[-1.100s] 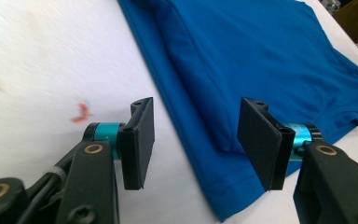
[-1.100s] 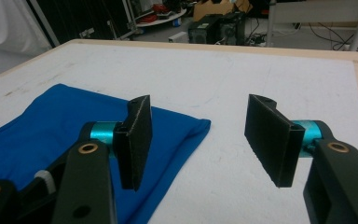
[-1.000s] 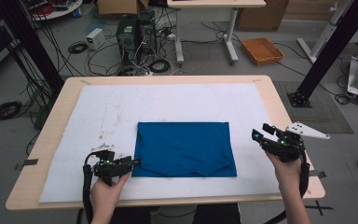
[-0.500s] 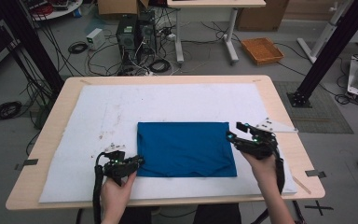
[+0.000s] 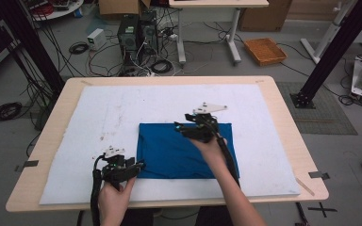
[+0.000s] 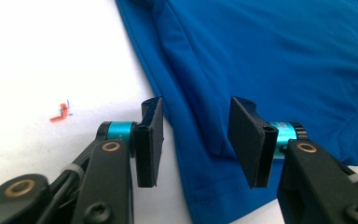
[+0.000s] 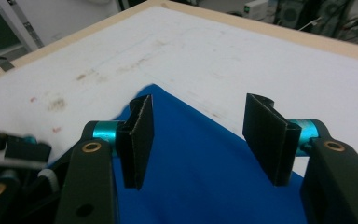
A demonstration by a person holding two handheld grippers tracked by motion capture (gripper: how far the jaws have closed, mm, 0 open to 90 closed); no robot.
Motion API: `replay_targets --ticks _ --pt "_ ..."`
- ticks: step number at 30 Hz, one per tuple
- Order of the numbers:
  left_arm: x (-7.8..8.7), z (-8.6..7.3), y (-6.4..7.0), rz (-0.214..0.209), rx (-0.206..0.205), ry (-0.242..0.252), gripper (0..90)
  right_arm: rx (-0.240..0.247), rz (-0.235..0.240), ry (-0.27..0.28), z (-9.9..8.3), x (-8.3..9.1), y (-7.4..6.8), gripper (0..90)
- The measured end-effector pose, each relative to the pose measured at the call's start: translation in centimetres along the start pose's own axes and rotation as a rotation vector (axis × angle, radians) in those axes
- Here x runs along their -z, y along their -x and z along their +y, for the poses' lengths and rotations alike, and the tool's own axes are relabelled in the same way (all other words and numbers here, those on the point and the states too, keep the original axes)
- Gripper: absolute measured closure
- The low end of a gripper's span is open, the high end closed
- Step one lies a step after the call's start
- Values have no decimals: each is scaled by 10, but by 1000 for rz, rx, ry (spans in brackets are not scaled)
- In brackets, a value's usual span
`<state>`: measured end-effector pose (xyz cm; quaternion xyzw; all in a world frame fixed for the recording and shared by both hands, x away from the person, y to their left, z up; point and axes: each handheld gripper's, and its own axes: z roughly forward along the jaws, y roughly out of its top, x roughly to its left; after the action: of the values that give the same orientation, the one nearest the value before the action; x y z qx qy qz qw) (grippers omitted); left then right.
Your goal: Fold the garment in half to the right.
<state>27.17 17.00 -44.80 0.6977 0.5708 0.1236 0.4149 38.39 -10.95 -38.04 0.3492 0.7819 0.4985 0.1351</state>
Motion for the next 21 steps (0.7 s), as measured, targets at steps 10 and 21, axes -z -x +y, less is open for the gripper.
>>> replay_targets --ticks 10,21 --pt "-3 -3 12 45 -45 11 548 -109 43 -130 21 -101 -25 464" --pt "-4 -5 10 40 -40 20 740 -25 -35 -288 24 -165 -57 617"
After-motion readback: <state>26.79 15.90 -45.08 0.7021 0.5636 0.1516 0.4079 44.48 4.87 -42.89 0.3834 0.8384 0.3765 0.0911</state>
